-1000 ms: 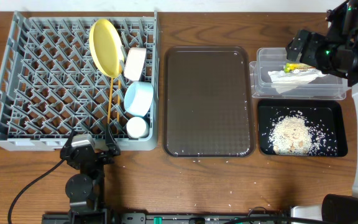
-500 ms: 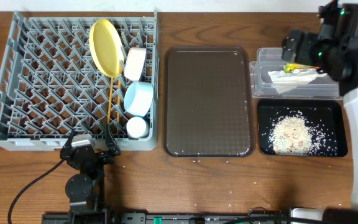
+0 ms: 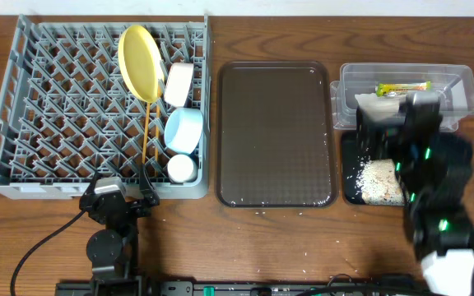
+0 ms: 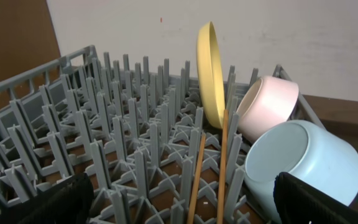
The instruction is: Sort waste into correct bins and load items into the dishwasher
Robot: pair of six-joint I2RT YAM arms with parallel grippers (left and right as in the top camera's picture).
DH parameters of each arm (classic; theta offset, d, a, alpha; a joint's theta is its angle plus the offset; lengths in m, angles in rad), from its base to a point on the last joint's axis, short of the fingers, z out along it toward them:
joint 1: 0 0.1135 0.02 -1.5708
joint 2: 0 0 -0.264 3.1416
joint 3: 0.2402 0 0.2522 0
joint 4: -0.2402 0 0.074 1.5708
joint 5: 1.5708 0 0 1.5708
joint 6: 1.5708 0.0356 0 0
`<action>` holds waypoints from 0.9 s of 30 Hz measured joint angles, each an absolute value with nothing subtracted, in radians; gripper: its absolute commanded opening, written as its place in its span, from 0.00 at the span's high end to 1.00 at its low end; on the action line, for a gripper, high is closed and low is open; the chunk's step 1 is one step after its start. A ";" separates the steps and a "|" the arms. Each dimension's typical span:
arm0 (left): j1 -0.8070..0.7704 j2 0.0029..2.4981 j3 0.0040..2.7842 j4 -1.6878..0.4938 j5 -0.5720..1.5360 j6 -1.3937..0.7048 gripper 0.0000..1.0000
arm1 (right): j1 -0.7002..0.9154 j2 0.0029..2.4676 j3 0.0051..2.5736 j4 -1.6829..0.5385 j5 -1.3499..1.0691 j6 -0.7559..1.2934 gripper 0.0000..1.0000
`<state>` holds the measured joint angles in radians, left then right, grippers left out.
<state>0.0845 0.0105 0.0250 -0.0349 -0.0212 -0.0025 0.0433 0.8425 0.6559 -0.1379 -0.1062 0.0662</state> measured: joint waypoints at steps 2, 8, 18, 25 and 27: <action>0.085 0.010 0.025 -0.035 -0.022 -0.002 0.07 | 0.044 0.743 0.534 -0.090 -0.104 0.066 0.01; 0.085 0.010 0.025 -0.035 -0.022 -0.002 0.07 | 0.048 0.465 0.280 -0.014 -0.102 0.066 0.01; 0.085 0.010 0.025 -0.035 -0.022 -0.002 0.07 | 0.048 0.171 0.124 0.009 -0.100 0.066 0.01; 0.085 0.010 0.025 -0.035 -0.022 -0.002 0.07 | 0.048 0.041 0.075 0.027 -0.100 0.066 0.01; 0.085 0.010 0.025 -0.035 -0.022 -0.002 0.07 | 0.048 0.022 0.061 0.040 -0.100 0.066 0.01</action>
<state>0.0853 0.0105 0.0250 -0.0345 -0.0216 -0.0021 0.0483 0.0223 0.0612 0.0399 -0.1001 0.0662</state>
